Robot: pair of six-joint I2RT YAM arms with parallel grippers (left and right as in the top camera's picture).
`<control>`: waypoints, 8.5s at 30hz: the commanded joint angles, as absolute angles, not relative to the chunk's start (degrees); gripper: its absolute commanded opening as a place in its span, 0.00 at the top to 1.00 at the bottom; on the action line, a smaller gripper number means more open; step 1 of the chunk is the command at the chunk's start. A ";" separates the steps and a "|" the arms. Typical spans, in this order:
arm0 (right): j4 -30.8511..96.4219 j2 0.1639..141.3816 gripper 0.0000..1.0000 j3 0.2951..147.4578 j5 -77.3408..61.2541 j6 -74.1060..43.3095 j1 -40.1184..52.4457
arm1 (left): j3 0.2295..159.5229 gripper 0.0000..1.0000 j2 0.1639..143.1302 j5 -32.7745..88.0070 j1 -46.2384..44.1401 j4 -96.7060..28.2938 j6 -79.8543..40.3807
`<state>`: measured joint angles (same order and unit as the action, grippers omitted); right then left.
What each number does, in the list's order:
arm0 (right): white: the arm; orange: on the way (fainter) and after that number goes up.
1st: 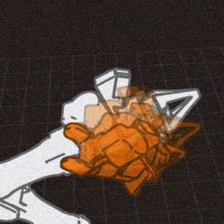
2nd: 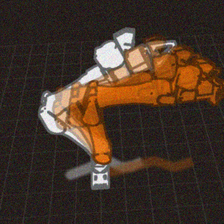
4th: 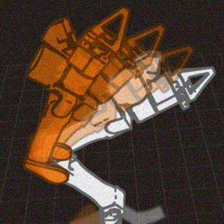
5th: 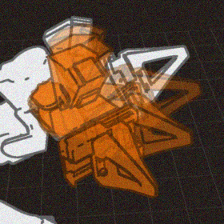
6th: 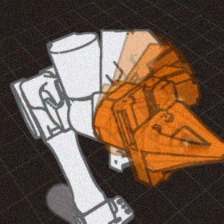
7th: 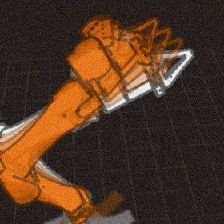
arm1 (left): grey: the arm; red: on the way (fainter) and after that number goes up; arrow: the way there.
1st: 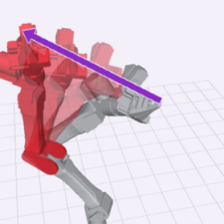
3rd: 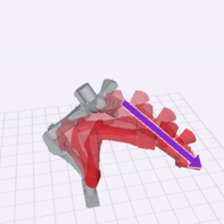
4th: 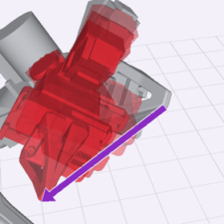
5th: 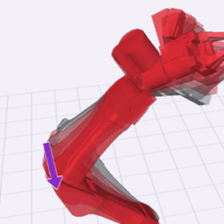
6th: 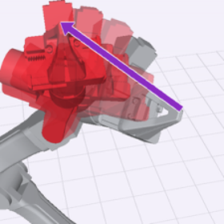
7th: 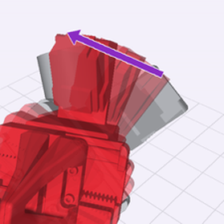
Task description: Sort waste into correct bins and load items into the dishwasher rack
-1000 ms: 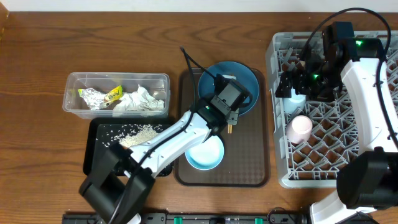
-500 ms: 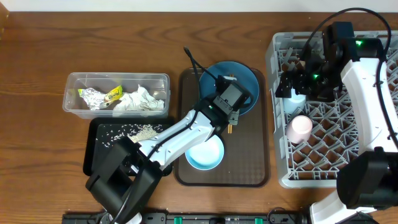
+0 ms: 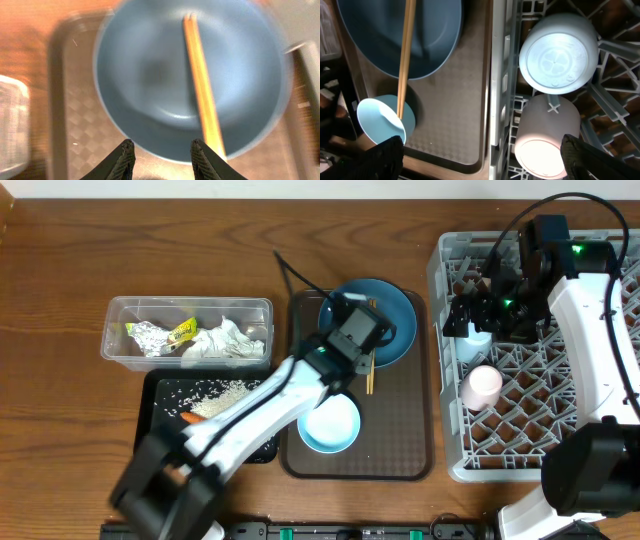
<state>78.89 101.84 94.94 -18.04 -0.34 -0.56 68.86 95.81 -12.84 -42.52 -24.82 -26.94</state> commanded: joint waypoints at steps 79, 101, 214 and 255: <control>87.00 102.24 0.64 95.88 -15.59 -21.19 36.12 | 68.47 0.66 64.38 -11.16 -27.73 -74.24 -36.86; 74.00 102.26 0.57 91.37 5.41 -40.01 44.88 | 68.45 0.14 64.36 -11.16 -19.31 -77.12 -31.11; 25.58 92.71 0.99 62.24 1.91 -30.09 29.85 | 68.45 0.00 64.36 -10.96 -19.31 -77.10 -31.11; 47.88 77.41 0.99 62.13 11.35 13.74 -2.28 | 68.45 0.00 64.36 -10.96 -19.31 -77.10 -31.11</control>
